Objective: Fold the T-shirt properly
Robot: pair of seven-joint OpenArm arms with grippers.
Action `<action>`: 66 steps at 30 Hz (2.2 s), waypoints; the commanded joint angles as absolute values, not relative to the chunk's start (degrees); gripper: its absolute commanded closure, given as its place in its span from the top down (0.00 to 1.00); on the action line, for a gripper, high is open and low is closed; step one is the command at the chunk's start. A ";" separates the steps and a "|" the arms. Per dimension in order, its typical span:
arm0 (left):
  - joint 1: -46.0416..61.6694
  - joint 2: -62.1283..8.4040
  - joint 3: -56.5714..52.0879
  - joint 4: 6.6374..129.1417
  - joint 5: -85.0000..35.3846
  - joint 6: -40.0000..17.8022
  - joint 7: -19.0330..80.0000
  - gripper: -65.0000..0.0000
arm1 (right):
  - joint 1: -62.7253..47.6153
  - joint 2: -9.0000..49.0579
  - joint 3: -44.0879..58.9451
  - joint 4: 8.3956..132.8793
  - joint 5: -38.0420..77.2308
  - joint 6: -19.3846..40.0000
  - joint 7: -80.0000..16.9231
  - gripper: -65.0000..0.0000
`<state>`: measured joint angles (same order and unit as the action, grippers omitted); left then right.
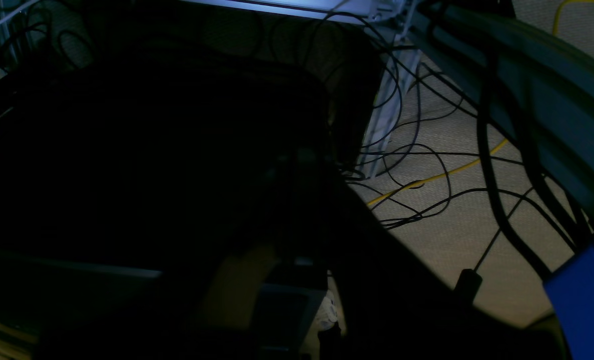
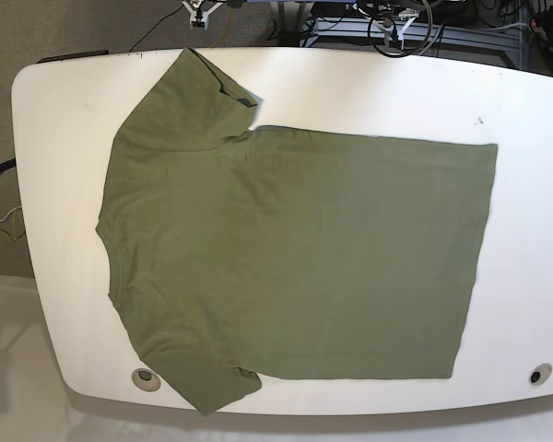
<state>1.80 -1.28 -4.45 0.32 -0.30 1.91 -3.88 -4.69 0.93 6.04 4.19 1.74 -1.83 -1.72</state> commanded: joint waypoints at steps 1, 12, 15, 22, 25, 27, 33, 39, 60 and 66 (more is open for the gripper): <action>2.05 -1.42 -4.43 0.52 -0.55 2.03 -3.49 0.00 | -5.20 1.02 6.12 4.32 1.72 -1.06 -1.95 0.00; 2.54 -1.54 -4.19 1.02 -0.23 2.08 -2.96 0.00 | -5.68 0.98 6.28 4.80 2.01 -0.73 -1.71 0.00; 2.72 -1.64 -4.19 1.17 -0.28 2.08 -2.88 0.00 | -5.85 1.02 6.25 4.74 2.01 -0.70 -1.64 0.00; 3.41 -1.87 -4.09 2.38 -0.53 2.04 -2.71 0.00 | -6.16 1.08 5.95 5.05 2.14 -1.44 -1.71 0.00; 3.79 -1.97 -4.12 2.92 -0.59 1.91 -2.53 0.00 | -6.28 1.11 5.94 5.31 2.16 -1.65 -1.76 0.00; 3.99 -2.01 -4.11 3.28 -0.61 1.92 -2.50 0.00 | -6.41 1.17 5.91 5.52 2.14 -1.71 -1.77 0.00; 3.88 -1.85 -4.18 2.74 -0.64 1.99 -3.17 0.00 | -6.23 1.15 6.01 5.52 2.02 -1.02 -1.57 0.00; 3.49 -1.72 -4.15 2.29 -0.68 2.06 -3.43 0.00 | -6.03 1.10 5.96 5.38 1.97 -0.94 -1.43 0.00; 3.67 -1.90 -3.85 2.33 -0.91 2.14 -3.50 0.00 | -6.13 1.15 5.85 5.52 1.94 -1.15 -1.44 0.00; 3.98 -1.88 -3.68 2.13 -0.88 2.09 -3.60 0.00 | -6.29 1.27 5.91 5.64 1.73 -1.22 -1.50 0.00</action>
<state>3.66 -1.61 -3.84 2.24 -0.75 1.89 -3.40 -5.85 0.97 5.91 5.58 1.76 -1.08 -1.52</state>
